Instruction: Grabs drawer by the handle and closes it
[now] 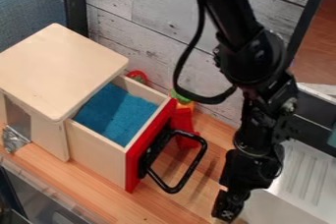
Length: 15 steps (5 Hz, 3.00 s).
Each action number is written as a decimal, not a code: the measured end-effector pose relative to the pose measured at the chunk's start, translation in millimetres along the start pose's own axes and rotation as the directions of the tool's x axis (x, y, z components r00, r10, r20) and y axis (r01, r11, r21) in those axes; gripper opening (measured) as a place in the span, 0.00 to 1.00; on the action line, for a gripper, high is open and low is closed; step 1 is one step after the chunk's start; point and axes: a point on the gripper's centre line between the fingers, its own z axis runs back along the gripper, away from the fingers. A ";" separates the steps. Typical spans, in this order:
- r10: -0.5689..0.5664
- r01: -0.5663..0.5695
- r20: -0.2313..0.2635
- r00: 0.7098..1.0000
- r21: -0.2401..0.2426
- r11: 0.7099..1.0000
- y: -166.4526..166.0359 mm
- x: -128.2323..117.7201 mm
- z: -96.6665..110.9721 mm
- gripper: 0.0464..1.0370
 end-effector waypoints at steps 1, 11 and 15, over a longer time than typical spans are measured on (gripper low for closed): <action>0.022 -0.023 -0.036 0.999 -0.051 0.998 -8.5 -24.6 -6.8 0.96; 0.283 -0.310 -0.256 0.924 -0.070 0.948 2.6 -137.8 18.0 0.96; 0.375 -0.385 -0.125 0.919 -0.071 0.920 -32.6 -88.5 32.3 0.96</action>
